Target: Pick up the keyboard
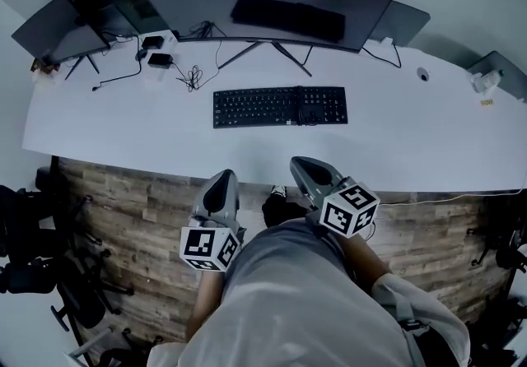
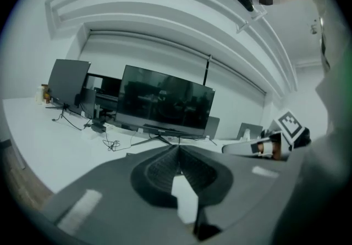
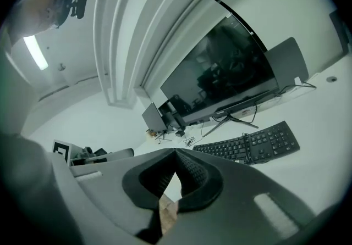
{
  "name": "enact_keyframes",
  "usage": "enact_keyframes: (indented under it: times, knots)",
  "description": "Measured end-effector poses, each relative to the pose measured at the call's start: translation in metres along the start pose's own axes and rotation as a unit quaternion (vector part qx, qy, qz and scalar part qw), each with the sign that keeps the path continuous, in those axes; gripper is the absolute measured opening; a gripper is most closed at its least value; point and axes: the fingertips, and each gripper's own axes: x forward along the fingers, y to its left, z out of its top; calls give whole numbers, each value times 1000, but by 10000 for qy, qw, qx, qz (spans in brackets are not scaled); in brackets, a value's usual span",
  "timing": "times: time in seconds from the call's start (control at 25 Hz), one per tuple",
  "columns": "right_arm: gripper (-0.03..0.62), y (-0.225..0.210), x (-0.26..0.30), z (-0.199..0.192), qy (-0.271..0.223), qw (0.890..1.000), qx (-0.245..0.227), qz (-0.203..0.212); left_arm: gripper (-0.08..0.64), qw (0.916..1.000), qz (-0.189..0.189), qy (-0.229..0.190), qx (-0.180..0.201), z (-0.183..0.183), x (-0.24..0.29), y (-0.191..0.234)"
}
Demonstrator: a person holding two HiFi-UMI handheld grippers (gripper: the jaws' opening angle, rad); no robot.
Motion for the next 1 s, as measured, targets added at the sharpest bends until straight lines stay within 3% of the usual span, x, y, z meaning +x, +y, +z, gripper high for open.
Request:
enact_keyframes:
  times: [0.12, 0.44, 0.72, 1.0]
  knots:
    - [1, -17, 14, 10, -119, 9987, 489, -41, 0, 9996, -230, 76, -153, 13, 31, 6]
    - [2, -62, 34, 35, -424, 9951, 708, -550, 0, 9975, -623, 220, 257, 31, 102, 9]
    - [1, -73, 45, 40, -423, 9940, 954, -321, 0, 9945, -790, 397, 566, 37, 149, 9]
    - [1, -95, 48, 26, -307, 9893, 1333, -499, 0, 9881, -928, 733, 981, 36, 183, 4]
